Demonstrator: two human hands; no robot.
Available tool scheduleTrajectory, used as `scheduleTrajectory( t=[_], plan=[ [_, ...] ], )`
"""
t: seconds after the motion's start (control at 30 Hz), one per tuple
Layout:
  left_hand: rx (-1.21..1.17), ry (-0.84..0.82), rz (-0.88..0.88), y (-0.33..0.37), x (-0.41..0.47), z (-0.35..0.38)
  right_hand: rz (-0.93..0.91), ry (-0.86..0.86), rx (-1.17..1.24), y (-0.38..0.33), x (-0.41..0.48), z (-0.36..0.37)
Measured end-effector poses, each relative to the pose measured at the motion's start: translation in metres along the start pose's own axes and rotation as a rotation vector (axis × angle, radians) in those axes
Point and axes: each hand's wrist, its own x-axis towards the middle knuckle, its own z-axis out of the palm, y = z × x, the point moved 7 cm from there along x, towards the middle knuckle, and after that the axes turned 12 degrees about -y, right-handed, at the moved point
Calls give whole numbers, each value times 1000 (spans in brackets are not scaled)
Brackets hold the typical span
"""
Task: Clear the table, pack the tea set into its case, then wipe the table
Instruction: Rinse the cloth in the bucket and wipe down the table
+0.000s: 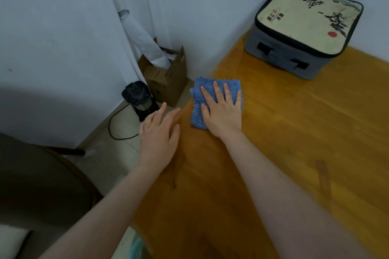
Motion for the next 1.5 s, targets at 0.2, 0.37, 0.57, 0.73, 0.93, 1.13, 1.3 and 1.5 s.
scheduleTrajectory(
  t=[0.2, 0.37, 0.57, 0.73, 0.93, 1.13, 1.3, 1.5],
  plan=[
    [76, -26, -66, -22, -37, 1, -73, -32, -25, -32, -29, 11],
    [87, 7, -168, -45, -69, 1, -154, -40, -48, -61, -61, 23],
    [61, -4, -238, -72, -107, 6, -231, -65, -52, -88, -92, 33],
    [22, -1, -269, -86, -136, 8, -271, -82, -58, -107, -120, 43],
    [-31, -2, -280, -86, -163, 12, -290, -69, -49, -122, -155, 54],
    [-47, -3, -236, -79, -179, 16, -317, -70, -41, -123, -192, 60],
    [-47, -13, -200, -70, -186, 20, -333, -25, -41, -109, -227, 65],
    [-24, -35, -184, -54, -190, 27, -311, 0, -50, -80, -263, 68]
  ],
)
